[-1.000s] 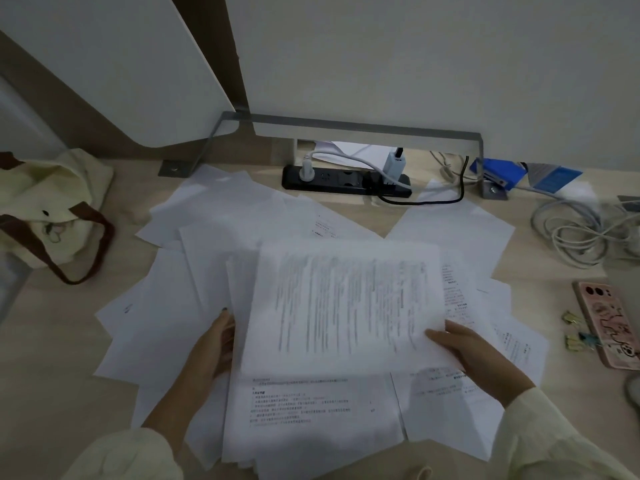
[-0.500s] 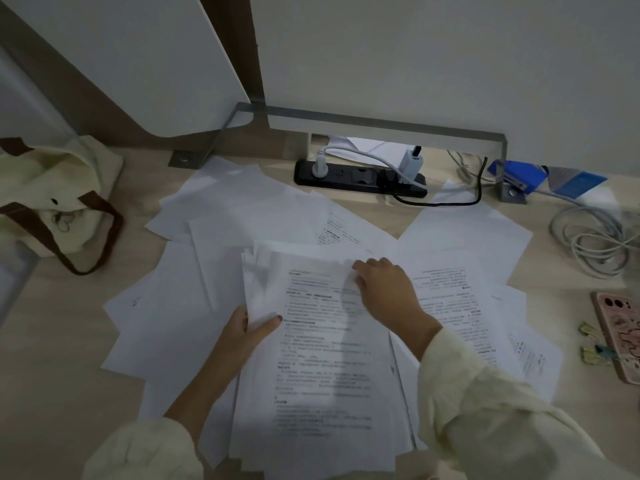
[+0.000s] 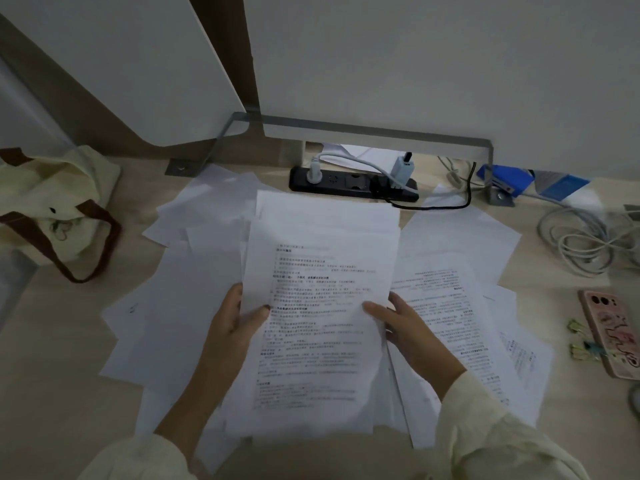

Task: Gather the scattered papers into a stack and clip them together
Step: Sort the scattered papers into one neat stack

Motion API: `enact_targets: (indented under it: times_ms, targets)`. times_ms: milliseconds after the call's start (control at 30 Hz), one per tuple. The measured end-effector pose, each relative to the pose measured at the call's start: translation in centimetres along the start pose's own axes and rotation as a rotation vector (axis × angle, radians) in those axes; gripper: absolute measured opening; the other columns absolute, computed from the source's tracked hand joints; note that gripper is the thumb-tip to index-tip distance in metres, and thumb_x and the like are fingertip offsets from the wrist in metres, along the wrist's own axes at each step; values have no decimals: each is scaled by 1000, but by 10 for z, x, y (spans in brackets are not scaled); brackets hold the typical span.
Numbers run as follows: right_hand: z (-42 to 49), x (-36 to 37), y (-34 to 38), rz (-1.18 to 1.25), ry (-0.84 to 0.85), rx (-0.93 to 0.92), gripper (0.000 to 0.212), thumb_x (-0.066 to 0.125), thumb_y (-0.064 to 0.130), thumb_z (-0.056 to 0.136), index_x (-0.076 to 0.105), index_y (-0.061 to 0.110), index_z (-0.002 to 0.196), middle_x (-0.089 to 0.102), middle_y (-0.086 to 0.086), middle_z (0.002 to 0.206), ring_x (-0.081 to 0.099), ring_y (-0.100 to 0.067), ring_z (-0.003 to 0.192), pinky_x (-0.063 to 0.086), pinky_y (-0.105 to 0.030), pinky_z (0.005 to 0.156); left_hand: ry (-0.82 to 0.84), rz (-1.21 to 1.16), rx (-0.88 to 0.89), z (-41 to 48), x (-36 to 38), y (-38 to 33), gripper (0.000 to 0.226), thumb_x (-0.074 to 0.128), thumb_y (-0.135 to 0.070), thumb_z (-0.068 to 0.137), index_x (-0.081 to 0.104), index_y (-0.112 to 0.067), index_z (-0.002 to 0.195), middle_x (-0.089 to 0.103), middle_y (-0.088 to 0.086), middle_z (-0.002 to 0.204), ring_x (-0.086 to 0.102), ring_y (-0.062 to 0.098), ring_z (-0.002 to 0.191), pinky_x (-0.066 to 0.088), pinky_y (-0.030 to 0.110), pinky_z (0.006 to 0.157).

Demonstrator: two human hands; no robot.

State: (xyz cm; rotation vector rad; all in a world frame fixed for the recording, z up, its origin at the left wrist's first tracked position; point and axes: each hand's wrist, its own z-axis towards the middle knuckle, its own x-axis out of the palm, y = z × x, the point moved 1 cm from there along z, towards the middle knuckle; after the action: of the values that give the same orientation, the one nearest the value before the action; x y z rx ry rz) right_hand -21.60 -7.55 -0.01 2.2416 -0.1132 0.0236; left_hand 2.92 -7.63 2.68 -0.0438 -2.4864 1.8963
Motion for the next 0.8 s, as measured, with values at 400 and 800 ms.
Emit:
enact_targets:
  times_ms: [400, 800]
  targets:
    - [-81, -11, 54, 26, -92, -511, 30, 56, 5, 85, 61, 18, 112, 72, 7, 106, 65, -7, 99, 52, -14, 75, -16, -92, 303, -20, 22, -64, 36, 53, -13, 70, 55, -30, 102, 69, -30, 88, 63, -10, 86, 49, 7, 70]
    - [-97, -7, 27, 95, -177, -523, 31, 55, 8, 87, 57, 26, 112, 68, 16, 105, 63, 4, 95, 50, -7, 71, -99, -39, 275, -38, 35, -46, 30, 56, 4, 84, 53, -12, 109, 61, -8, 93, 60, -13, 78, 46, 4, 65]
